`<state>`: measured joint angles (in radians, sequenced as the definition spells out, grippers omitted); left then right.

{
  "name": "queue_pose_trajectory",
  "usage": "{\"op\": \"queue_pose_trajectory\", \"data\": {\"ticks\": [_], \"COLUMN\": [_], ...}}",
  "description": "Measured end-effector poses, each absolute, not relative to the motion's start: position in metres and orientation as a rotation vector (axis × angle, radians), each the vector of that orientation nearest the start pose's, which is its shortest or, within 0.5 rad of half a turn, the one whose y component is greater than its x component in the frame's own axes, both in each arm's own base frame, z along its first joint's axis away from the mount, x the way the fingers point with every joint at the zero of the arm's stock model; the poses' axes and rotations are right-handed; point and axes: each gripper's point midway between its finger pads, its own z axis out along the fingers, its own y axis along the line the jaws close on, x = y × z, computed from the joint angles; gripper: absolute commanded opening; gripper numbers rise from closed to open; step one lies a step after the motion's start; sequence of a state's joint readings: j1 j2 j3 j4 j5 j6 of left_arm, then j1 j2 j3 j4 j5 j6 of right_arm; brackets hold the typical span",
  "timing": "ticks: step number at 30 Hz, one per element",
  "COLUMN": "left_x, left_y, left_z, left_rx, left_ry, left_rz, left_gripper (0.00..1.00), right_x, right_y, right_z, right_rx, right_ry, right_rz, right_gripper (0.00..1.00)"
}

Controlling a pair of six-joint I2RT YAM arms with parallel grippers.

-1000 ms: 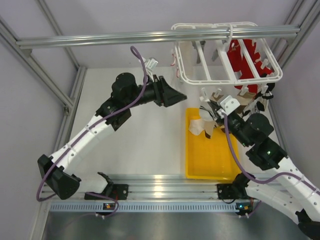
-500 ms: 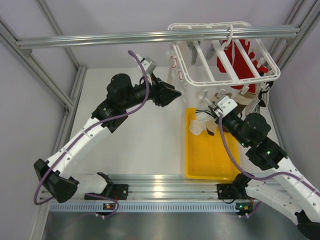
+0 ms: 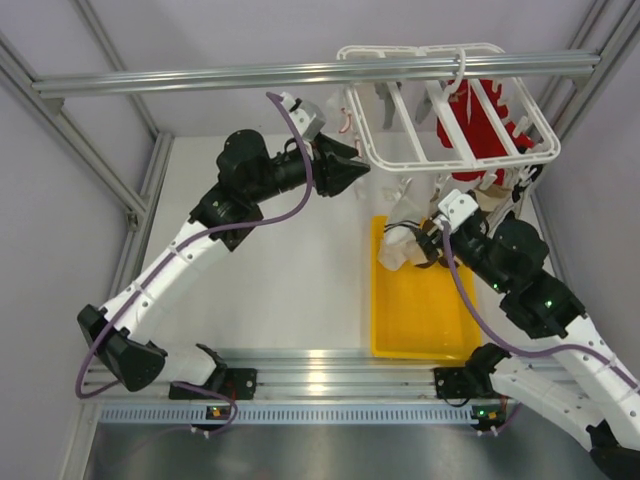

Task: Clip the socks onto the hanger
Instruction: Open the clamp at the hanger.

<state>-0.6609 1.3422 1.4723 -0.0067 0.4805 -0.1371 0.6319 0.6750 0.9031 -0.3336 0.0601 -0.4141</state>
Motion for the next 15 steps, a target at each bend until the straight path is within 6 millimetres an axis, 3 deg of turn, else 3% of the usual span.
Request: {"op": "queue_pose_trajectory", "data": {"ticks": [4,5,9,15], "left_x": [0.291,0.293,0.3,0.302], "left_y": [-0.335,-0.337,-0.341,-0.343], "left_z": [0.442,0.44,0.431,0.433], "left_rx": [0.795,0.797,0.805,0.81], "left_ry": [1.338,1.342,1.358,1.352], "left_rz": [-0.98,-0.979,-0.972,-0.966], "left_gripper": [0.49,0.47,0.38,0.23], "right_x": [0.232,0.229,0.214,0.201], "right_y": [0.158,0.162,0.184,0.213], "right_z": [0.345,0.351,0.361,0.358], "right_rx": [-0.833,-0.842,-0.901,-0.944], "right_ry": [1.476,1.469,1.452,1.461], "right_rz": [0.222,0.253,0.41,0.619], "right_gripper": [0.91,0.91,0.81,0.64]}}
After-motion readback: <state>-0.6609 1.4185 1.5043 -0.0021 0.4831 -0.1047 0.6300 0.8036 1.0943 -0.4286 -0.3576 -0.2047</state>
